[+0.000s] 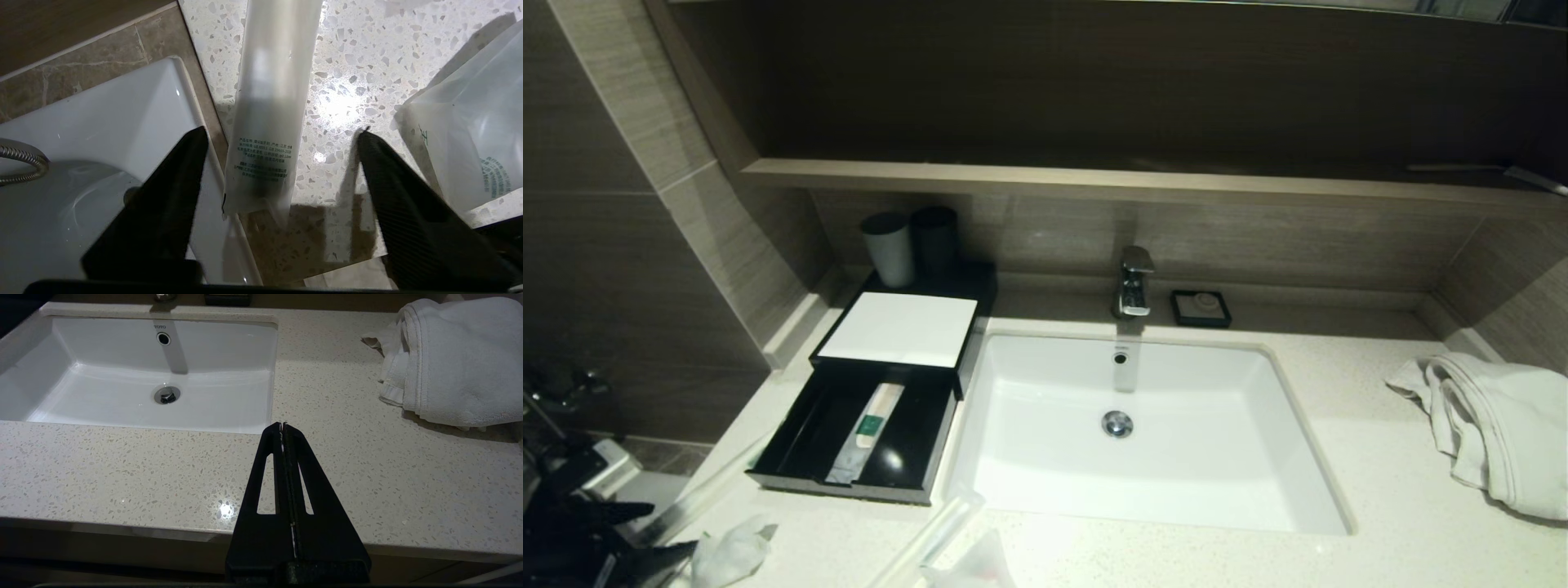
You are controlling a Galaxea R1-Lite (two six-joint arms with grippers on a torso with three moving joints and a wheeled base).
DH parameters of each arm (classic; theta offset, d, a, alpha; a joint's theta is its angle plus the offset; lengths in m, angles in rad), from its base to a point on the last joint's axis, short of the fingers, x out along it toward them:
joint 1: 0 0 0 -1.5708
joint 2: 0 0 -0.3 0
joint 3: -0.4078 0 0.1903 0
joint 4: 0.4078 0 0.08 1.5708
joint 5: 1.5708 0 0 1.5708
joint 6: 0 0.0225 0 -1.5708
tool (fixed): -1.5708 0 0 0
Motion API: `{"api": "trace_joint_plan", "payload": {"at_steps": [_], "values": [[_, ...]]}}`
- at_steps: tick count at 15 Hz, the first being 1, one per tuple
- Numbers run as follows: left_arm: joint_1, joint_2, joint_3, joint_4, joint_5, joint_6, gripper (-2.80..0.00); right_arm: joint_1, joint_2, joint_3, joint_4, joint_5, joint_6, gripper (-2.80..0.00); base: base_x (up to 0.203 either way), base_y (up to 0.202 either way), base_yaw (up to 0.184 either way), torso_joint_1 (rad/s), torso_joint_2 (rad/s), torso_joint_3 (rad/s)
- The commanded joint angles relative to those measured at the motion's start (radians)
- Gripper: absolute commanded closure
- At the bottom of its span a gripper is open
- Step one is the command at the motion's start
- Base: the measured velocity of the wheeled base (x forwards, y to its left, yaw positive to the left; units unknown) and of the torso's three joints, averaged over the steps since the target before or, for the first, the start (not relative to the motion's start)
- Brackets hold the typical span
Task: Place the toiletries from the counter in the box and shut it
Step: Pick up the bathroom toiletry
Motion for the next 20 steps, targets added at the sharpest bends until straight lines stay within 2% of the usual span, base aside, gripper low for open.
{"api": "trace_joint_plan", "payload": {"at_steps": [1, 11, 16, 20], "values": [[0.001, 0.001, -0.001, -0.002, -0.003, 0.006, 0.0, -0.001, 0.0, 0.0, 0.0, 0.0, 0.0, 0.0, 0.0, 0.0, 0.0, 0.0, 0.0, 0.0], [0.024, -0.001, -0.001, -0.002, -0.005, 0.006, 0.0, 0.0, 0.0, 0.0, 0.0, 0.0, 0.0, 0.0, 0.0, 0.0, 0.0, 0.0, 0.0, 0.0], [0.05, -0.005, -0.038, -0.003, -0.005, -0.011, 0.0, 0.0, 0.0, 0.0, 0.0, 0.0, 0.0, 0.0, 0.0, 0.0, 0.0, 0.0, 0.0, 0.0], [0.057, -0.052, -0.055, 0.0, -0.005, -0.104, 0.0, 0.0, 0.0, 0.0, 0.0, 0.0, 0.0, 0.0, 0.0, 0.0, 0.0, 0.0, 0.0, 0.0]]}}
